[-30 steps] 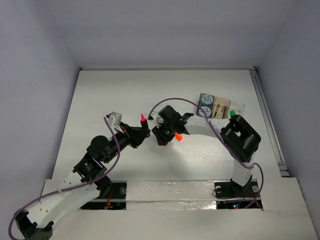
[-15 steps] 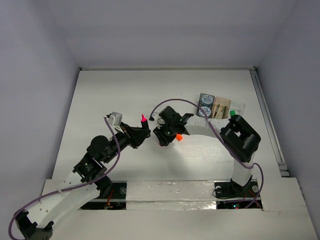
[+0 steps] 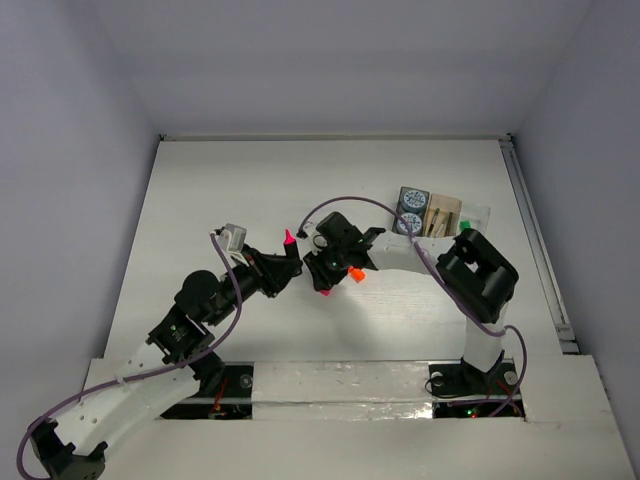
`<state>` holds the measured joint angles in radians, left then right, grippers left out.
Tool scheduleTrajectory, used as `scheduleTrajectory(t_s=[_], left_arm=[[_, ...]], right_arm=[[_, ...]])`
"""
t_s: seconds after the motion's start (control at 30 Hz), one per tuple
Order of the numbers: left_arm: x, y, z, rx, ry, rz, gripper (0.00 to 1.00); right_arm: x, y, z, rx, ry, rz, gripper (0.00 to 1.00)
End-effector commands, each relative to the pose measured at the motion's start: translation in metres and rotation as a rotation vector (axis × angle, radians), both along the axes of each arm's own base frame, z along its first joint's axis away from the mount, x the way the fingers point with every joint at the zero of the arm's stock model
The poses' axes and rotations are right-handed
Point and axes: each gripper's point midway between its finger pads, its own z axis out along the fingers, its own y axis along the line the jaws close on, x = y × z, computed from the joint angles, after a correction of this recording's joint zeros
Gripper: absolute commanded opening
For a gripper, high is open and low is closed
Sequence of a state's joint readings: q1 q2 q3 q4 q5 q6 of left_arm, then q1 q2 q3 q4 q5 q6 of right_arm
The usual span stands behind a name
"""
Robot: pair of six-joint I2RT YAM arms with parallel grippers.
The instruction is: Sort the stationery into containers
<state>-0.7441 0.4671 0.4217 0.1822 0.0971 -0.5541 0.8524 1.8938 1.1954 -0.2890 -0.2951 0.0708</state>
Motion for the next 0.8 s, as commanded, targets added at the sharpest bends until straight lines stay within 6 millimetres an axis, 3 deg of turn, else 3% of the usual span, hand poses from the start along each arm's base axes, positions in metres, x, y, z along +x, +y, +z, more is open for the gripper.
scheduleTrajectory(t_s=[0.0,0.3,0.53,0.77], left_arm=[[-0.002,0.001,0.028,-0.049,-0.068,-0.007,0.00],[-0.003,0.002,0.029,-0.054,-0.069,-0.004,0.00],[-0.005,-0.005,0.013,-0.073,-0.027,-0.039,0.00],[-0.011,-0.013,-0.014,-0.095,0.045,-0.087,0.00]], right_arm=[[-0.010,-0.006,-0.018,-0.039,0.046,-0.013,0.38],[-0.010,-0.018,-0.005,-0.029,0.032,-0.130,0.19],[0.001,-0.021,0.009,0.052,-0.009,-0.315,0.05],[0.013,-0.027,0.022,0.150,-0.035,-0.522,0.06]])
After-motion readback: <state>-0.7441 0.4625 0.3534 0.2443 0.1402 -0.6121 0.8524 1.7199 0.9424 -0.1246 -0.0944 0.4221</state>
